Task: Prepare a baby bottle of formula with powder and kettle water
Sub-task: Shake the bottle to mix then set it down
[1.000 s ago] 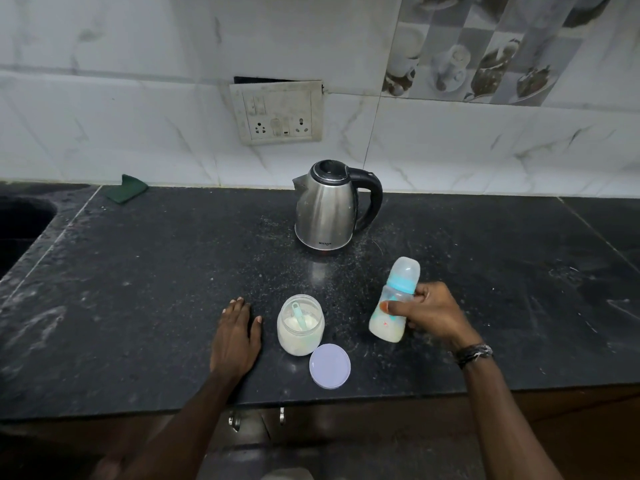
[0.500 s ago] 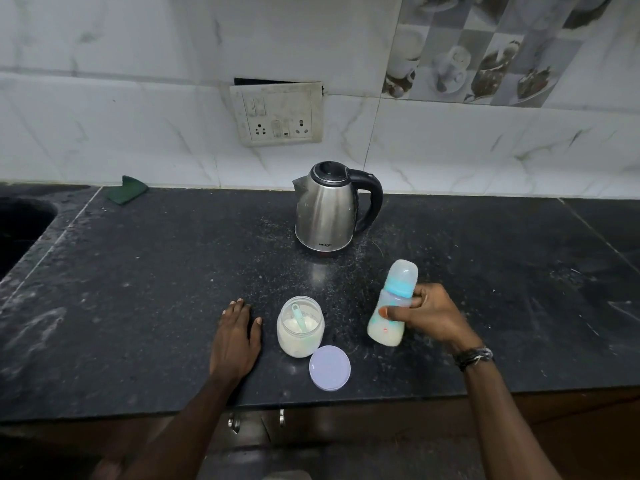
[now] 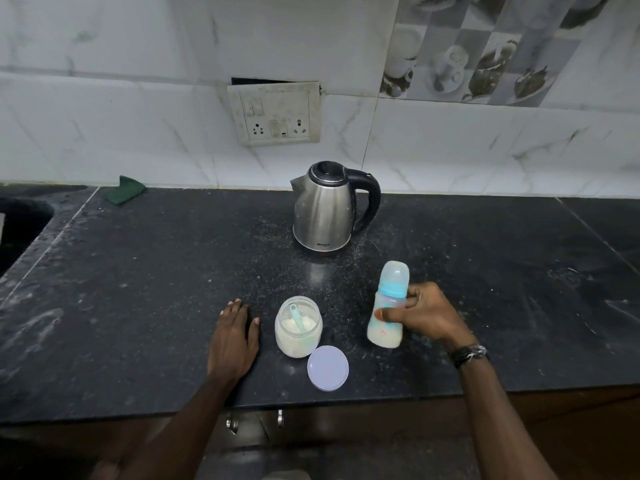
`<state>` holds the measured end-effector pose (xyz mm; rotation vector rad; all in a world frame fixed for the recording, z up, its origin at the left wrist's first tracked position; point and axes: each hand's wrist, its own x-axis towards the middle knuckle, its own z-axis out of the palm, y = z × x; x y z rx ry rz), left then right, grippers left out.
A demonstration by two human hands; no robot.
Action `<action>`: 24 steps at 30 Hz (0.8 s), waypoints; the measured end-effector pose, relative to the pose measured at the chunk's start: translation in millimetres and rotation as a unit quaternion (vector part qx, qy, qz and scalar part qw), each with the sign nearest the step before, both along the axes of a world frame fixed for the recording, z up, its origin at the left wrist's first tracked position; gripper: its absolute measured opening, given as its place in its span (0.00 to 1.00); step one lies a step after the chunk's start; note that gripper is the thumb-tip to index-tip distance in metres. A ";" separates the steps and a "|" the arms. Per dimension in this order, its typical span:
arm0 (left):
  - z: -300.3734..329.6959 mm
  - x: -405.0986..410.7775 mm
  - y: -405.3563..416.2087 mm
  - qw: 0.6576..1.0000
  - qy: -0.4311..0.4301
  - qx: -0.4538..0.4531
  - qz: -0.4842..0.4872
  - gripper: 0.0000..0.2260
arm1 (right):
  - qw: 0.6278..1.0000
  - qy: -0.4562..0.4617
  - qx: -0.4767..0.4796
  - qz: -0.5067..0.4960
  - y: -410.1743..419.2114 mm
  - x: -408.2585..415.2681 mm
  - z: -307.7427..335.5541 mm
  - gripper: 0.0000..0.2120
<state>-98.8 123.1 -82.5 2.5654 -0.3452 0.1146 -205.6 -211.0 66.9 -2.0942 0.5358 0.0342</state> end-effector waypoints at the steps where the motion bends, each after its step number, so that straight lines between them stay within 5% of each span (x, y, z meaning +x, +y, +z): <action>1: 0.2 0.0 0.1 1.000 0.000 0.001 0.000 0.24 | 1.000 -0.004 -0.029 -0.009 0.1 0.0 0.6 0.17; 24: -1.8 1.4 -0.5 1.000 0.008 0.001 0.004 0.21 | 0.999 -0.039 -0.028 -0.016 5.4 2.5 3.3 0.20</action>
